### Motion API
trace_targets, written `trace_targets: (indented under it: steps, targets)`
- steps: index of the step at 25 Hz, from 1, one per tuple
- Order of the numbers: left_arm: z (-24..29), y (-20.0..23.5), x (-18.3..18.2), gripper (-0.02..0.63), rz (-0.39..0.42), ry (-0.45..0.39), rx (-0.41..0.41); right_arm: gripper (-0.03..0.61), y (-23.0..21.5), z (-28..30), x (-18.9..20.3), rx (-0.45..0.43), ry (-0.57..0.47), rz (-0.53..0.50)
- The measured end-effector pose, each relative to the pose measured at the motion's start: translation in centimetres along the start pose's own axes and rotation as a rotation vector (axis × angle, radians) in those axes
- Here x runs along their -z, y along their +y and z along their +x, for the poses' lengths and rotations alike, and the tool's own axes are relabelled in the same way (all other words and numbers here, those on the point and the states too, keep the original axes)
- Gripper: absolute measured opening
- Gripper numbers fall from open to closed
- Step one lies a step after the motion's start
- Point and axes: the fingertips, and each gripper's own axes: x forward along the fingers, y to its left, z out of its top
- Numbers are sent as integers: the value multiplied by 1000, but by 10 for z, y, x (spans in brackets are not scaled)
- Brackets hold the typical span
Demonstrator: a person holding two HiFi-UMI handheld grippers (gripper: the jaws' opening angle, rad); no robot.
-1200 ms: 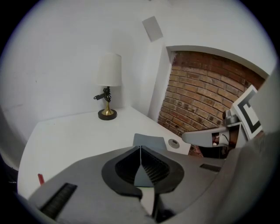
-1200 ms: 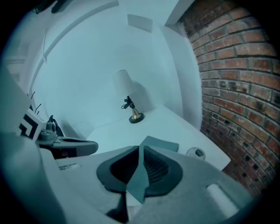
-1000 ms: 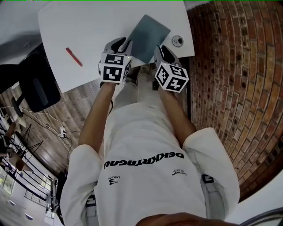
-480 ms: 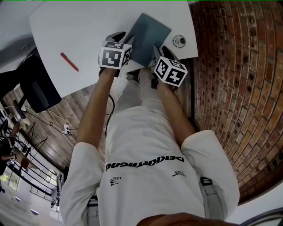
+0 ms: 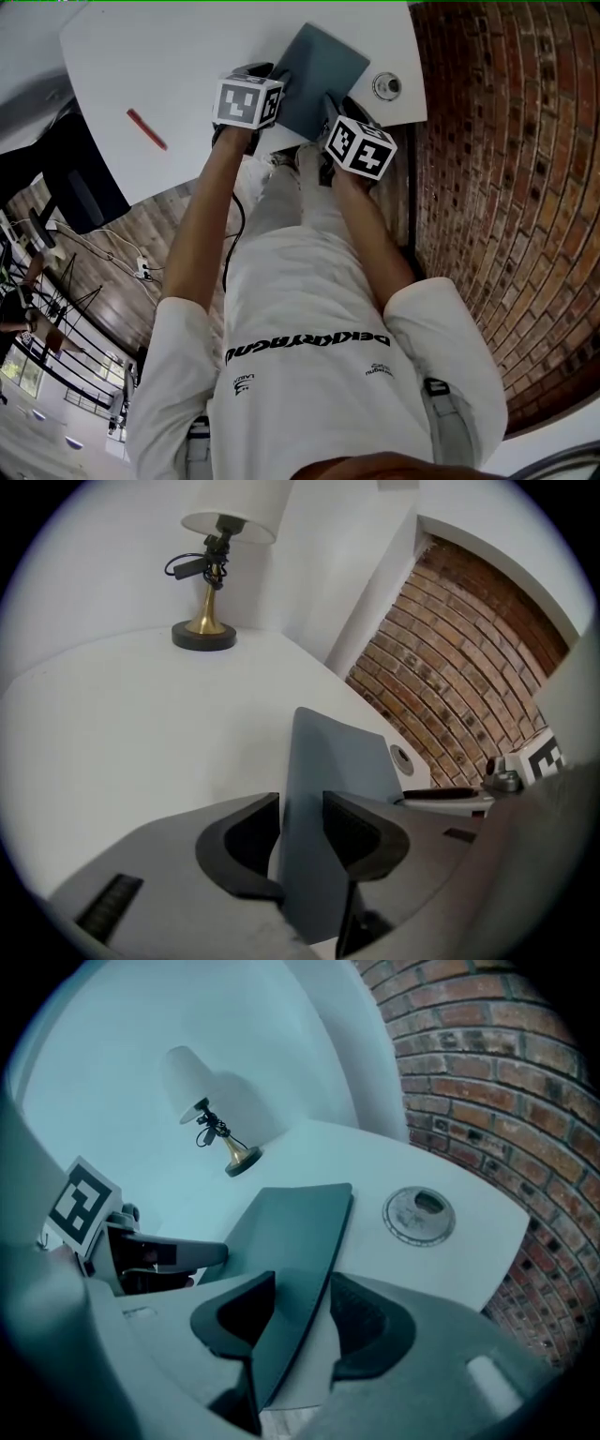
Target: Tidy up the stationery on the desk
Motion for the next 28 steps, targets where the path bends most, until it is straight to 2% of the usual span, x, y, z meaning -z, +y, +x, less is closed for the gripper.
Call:
trace_targets:
  steps: [3, 7, 13, 18, 28]
  targets:
    - [5, -2, 2, 143, -18, 15, 34, 157, 1, 2, 0, 0, 3, -10]
    - [5, -4, 2, 126, 5, 34, 44, 147, 2, 2, 0, -3, 5, -32]
    - [2, -4, 4, 114, -37, 43, 57, 132, 2, 2, -3, -7, 10, -62]
    - [-7, -3, 8, 104, -57, 20, 32, 129, 4, 4, -6, -24, 15, -104]
    - [-41, 18, 16, 87, -150, -62, -60, 121, 36, 14, -8, -104, 40, -200]
